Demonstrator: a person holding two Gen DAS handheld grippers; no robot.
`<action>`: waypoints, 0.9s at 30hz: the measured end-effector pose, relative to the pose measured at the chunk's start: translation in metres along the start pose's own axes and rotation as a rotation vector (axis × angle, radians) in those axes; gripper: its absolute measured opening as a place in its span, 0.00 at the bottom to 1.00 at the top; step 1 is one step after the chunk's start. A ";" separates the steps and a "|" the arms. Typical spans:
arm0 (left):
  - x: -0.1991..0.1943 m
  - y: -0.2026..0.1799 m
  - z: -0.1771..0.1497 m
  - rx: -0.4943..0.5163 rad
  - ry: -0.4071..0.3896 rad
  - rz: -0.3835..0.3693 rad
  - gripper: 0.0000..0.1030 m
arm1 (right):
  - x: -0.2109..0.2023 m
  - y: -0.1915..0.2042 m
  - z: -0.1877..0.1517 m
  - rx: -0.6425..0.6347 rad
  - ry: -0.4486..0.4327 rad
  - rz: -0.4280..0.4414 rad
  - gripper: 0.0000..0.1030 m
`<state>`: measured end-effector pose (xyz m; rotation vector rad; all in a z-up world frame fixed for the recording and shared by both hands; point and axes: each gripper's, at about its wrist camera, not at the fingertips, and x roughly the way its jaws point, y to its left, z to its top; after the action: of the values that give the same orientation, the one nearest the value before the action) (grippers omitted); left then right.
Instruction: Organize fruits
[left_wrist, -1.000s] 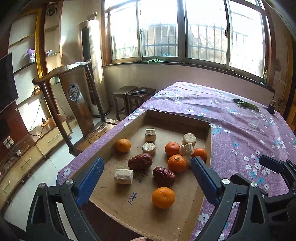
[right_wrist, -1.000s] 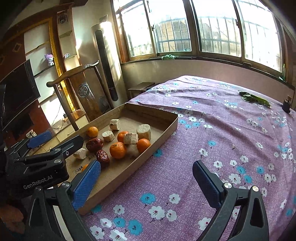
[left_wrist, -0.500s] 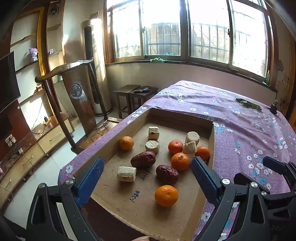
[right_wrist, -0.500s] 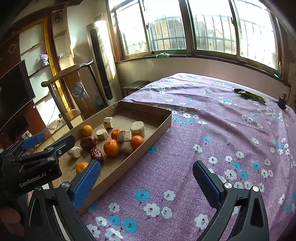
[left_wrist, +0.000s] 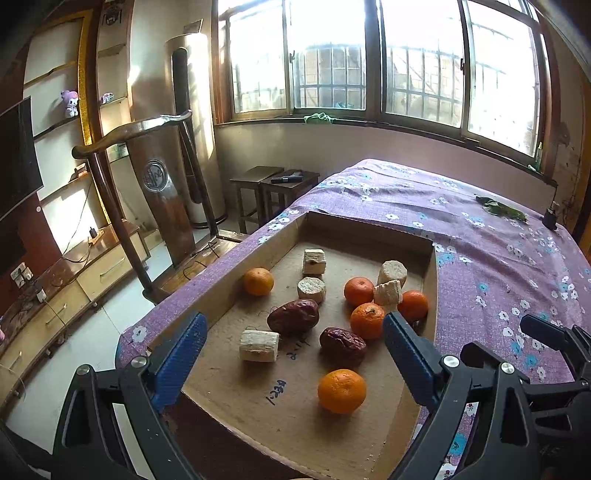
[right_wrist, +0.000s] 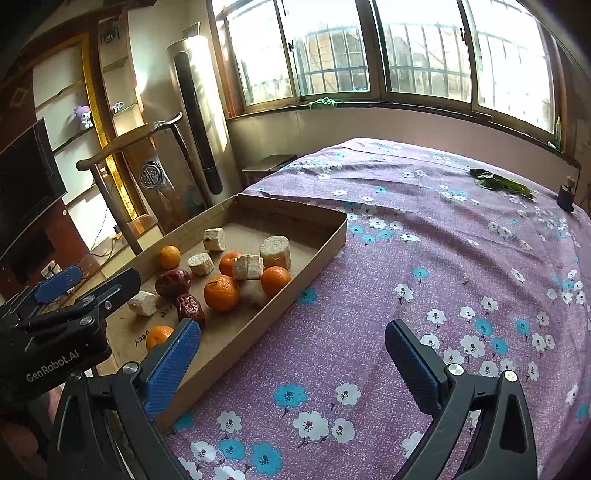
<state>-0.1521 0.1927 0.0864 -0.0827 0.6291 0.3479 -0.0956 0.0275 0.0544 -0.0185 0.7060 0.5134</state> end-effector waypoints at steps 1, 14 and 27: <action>0.000 0.000 0.000 -0.003 -0.002 0.000 0.93 | 0.000 0.000 0.000 0.000 -0.001 0.000 0.99; -0.002 0.002 -0.003 0.011 -0.019 0.010 0.93 | 0.000 0.001 -0.001 0.004 -0.006 0.007 0.99; -0.001 0.005 -0.002 0.001 -0.010 0.030 0.93 | 0.002 0.003 0.001 -0.010 0.003 0.006 0.99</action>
<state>-0.1552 0.1964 0.0851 -0.0704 0.6209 0.3769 -0.0948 0.0313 0.0539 -0.0261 0.7064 0.5224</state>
